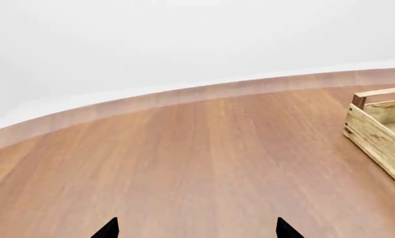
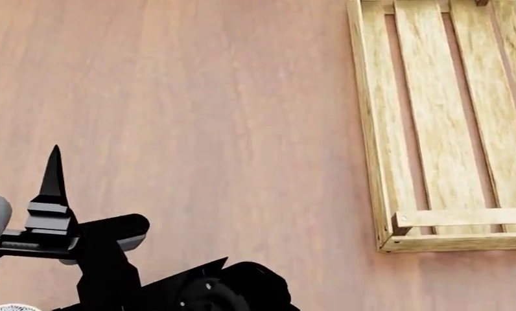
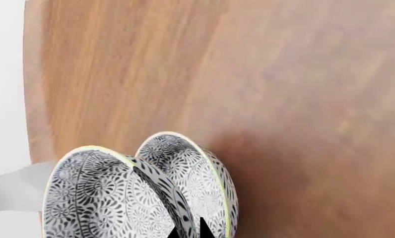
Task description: Stack the right bowl on the left bowl and place them in the tray.
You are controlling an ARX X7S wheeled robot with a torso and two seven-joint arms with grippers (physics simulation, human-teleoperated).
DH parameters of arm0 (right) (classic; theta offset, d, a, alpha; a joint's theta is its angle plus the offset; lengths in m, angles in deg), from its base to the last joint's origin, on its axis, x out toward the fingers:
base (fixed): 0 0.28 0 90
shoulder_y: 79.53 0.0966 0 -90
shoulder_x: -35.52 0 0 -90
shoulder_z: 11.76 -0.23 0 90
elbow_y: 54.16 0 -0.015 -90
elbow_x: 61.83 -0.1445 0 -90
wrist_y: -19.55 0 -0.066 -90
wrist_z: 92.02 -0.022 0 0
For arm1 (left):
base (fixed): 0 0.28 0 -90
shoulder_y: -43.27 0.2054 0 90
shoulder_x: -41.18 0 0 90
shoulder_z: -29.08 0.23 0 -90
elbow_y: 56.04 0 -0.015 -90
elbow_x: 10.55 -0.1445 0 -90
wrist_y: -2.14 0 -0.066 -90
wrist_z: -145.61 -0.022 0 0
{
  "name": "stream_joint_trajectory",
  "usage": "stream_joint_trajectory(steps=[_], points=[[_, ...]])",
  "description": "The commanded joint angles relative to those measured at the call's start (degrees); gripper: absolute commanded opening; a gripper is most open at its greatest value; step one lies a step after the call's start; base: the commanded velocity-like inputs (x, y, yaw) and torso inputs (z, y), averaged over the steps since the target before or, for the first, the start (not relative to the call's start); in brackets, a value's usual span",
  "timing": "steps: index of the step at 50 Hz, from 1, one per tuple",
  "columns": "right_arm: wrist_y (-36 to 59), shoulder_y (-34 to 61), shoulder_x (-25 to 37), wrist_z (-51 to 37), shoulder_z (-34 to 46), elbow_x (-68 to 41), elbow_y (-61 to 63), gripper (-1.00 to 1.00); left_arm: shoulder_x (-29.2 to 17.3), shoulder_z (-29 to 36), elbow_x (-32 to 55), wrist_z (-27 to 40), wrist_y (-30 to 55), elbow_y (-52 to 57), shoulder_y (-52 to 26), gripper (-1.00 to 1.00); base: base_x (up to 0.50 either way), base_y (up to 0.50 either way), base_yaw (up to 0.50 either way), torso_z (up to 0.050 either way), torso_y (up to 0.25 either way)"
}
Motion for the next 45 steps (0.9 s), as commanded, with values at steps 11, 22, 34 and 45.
stream_joint_trajectory(steps=[11,22,34,45], points=[[-0.79,0.55,-0.45,1.61,1.5,-1.75,-0.56,1.0,-0.02,-0.62,0.29,-0.45,-3.8,-0.37,1.55,1.0,0.0,0.0,0.0,0.009,-0.089],[-2.0,0.39,0.18,2.51,2.6,-0.37,2.04,1.0,-0.2,-0.52,0.45,-0.38,-4.3,-0.48,1.8,1.0,0.0,0.0,0.0,0.0,0.0],[-5.99,-0.32,1.3,-0.06,2.83,2.43,4.57,1.0,-0.29,-0.33,0.6,-0.24,-4.72,-0.78,1.95,1.0,0.0,0.0,0.0,0.0,0.0],[-11.38,-1.15,3.33,-0.57,2.01,6.96,10.64,1.0,-0.46,-0.08,0.91,-0.12,-4.55,-0.83,1.65,1.0,0.0,0.0,0.0,0.0,0.0]])
